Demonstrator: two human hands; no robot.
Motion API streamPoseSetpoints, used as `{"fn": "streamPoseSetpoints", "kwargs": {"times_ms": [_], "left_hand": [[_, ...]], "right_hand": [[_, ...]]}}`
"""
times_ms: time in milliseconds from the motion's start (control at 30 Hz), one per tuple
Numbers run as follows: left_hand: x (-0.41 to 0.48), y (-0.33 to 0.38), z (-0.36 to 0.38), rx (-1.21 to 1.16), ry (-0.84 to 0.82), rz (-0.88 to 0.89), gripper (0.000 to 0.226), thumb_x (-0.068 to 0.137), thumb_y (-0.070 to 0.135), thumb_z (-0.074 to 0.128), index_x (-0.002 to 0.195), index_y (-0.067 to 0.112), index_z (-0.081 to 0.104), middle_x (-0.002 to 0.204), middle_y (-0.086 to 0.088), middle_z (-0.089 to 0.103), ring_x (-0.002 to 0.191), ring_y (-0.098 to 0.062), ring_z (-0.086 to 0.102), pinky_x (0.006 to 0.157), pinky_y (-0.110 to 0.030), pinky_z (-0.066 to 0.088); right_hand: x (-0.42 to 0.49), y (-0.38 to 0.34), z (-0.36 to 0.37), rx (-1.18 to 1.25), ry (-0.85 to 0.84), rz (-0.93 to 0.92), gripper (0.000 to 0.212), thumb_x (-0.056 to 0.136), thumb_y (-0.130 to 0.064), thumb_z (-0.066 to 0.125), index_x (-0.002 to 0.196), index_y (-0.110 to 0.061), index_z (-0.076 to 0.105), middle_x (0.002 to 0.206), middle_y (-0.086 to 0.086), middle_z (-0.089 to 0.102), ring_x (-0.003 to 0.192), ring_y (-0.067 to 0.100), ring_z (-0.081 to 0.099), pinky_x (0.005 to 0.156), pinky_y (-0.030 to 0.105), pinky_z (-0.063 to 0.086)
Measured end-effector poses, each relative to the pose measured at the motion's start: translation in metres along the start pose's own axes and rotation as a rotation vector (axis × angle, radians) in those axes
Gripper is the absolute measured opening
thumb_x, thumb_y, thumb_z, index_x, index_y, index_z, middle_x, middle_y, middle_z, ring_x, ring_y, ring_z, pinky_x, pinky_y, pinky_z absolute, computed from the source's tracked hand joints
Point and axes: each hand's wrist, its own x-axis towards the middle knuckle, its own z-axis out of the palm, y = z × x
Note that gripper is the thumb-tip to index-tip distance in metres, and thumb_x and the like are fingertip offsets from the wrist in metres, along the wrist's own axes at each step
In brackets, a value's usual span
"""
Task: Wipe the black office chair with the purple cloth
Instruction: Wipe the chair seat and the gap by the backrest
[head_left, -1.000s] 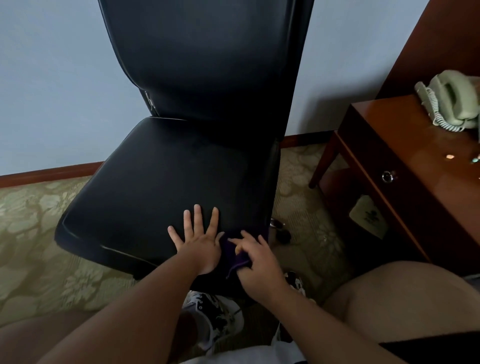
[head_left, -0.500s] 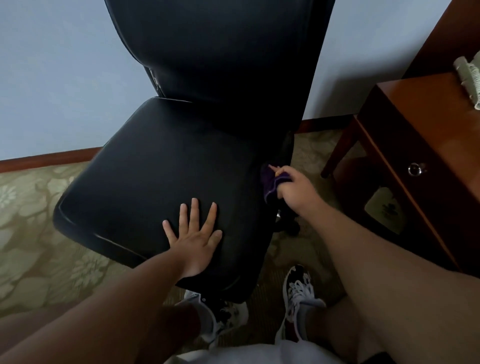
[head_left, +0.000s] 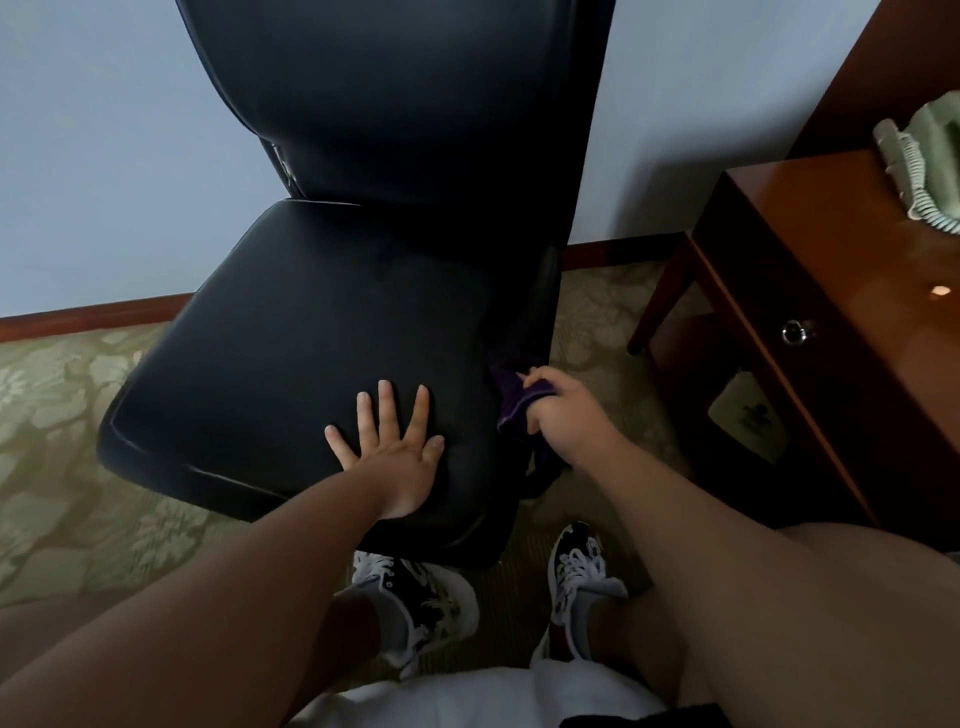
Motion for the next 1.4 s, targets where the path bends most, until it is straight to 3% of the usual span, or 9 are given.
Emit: {"fn": "streamPoseSetpoints", "kwargs": {"times_ms": [133, 267, 333, 500, 667, 867, 1067, 1267, 1400], "left_hand": [[-0.008, 0.019, -0.008, -0.005, -0.018, -0.05, 0.06, 0.101, 0.052, 0.01, 0.145, 0.042, -0.029, 0.149, -0.001, -0.045, 0.137, -0.026, -0.042, 0.107, -0.065, -0.02], [-0.013, 0.038, -0.015, 0.013, -0.013, -0.098, 0.058, 0.103, 0.05, 0.01, 0.146, 0.04, -0.028, 0.151, -0.003, -0.042, 0.14, -0.027, -0.037, 0.11, -0.066, -0.015], [-0.015, 0.043, -0.015, 0.016, -0.007, -0.109, 0.058, 0.103, 0.05, 0.01, 0.147, 0.039, -0.027, 0.152, -0.004, -0.041, 0.141, -0.028, -0.035, 0.11, -0.066, -0.013], [-0.013, 0.043, -0.021, -0.022, -0.042, -0.064, 0.062, 0.102, 0.053, 0.014, 0.148, 0.041, -0.024, 0.153, -0.004, -0.039, 0.141, -0.029, -0.034, 0.11, -0.067, -0.011], [-0.013, 0.017, -0.04, 0.138, -0.126, 0.104, 0.067, 0.098, 0.06, 0.031, 0.148, 0.052, -0.013, 0.16, 0.002, -0.027, 0.147, -0.026, -0.021, 0.114, -0.06, 0.003], [-0.011, 0.006, -0.04, 0.299, -0.053, 0.212, 0.06, 0.1, 0.056, 0.027, 0.149, 0.053, -0.008, 0.162, 0.004, -0.019, 0.149, -0.023, -0.014, 0.116, -0.057, 0.004], [-0.004, 0.028, -0.024, 0.265, -0.066, 0.169, 0.071, 0.097, 0.063, 0.031, 0.148, 0.049, -0.017, 0.158, -0.002, -0.031, 0.144, -0.028, -0.028, 0.113, -0.063, -0.006], [0.006, 0.047, -0.02, 0.23, -0.028, 0.131, 0.073, 0.096, 0.063, 0.032, 0.148, 0.049, -0.018, 0.157, -0.003, -0.032, 0.144, -0.029, -0.029, 0.111, -0.067, -0.009], [0.013, 0.067, -0.016, 0.196, 0.022, 0.115, 0.079, 0.097, 0.049, 0.042, 0.149, 0.046, -0.018, 0.157, -0.007, -0.031, 0.144, -0.033, -0.027, 0.109, -0.069, -0.008]], "right_hand": [[-0.028, 0.015, -0.001, -0.013, -0.079, 0.027, 0.031, 0.058, 0.015, 0.047, 0.067, -0.01, 0.064, 0.084, -0.022, 0.073, 0.097, 0.015, 0.061, 0.076, 0.026, 0.048], [-0.047, 0.021, -0.003, -0.134, -0.103, 0.051, 0.03, 0.054, 0.006, 0.051, 0.061, -0.021, 0.063, 0.098, 0.008, 0.073, 0.102, 0.037, 0.064, 0.085, 0.042, 0.053], [-0.05, 0.018, -0.004, -0.147, -0.088, 0.042, 0.032, 0.053, 0.007, 0.05, 0.056, -0.021, 0.065, 0.085, 0.017, 0.067, 0.093, 0.04, 0.064, 0.08, 0.044, 0.053], [-0.047, 0.005, -0.016, -0.092, 0.03, 0.083, 0.027, 0.05, 0.002, 0.049, 0.058, -0.02, 0.063, 0.064, 0.004, 0.064, 0.075, 0.03, 0.062, 0.062, 0.03, 0.05], [-0.042, -0.002, -0.012, -0.056, 0.084, 0.08, 0.035, 0.062, 0.002, 0.053, 0.07, -0.03, 0.064, 0.087, 0.006, 0.066, 0.085, 0.028, 0.062, 0.064, 0.031, 0.045], [-0.034, -0.003, -0.017, -0.032, 0.055, 0.061, 0.058, 0.078, 0.002, 0.053, 0.13, -0.024, 0.059, 0.123, -0.015, 0.048, 0.09, 0.001, 0.046, 0.074, 0.023, 0.041], [-0.03, 0.002, -0.017, -0.276, 0.089, -0.051, 0.043, 0.085, -0.001, 0.05, 0.122, -0.022, 0.058, 0.158, -0.009, 0.035, 0.132, 0.017, 0.041, 0.111, 0.036, 0.035], [-0.023, 0.003, -0.006, -0.524, 0.135, -0.203, 0.034, 0.09, -0.007, 0.055, 0.111, -0.033, 0.051, 0.166, -0.006, 0.021, 0.154, 0.021, 0.009, 0.123, 0.048, 0.019], [-0.03, 0.016, 0.023, -0.611, 0.221, -0.348, 0.035, 0.085, -0.005, 0.055, 0.1, -0.036, 0.045, 0.162, -0.006, 0.031, 0.154, 0.016, 0.008, 0.124, 0.037, -0.004]]}}
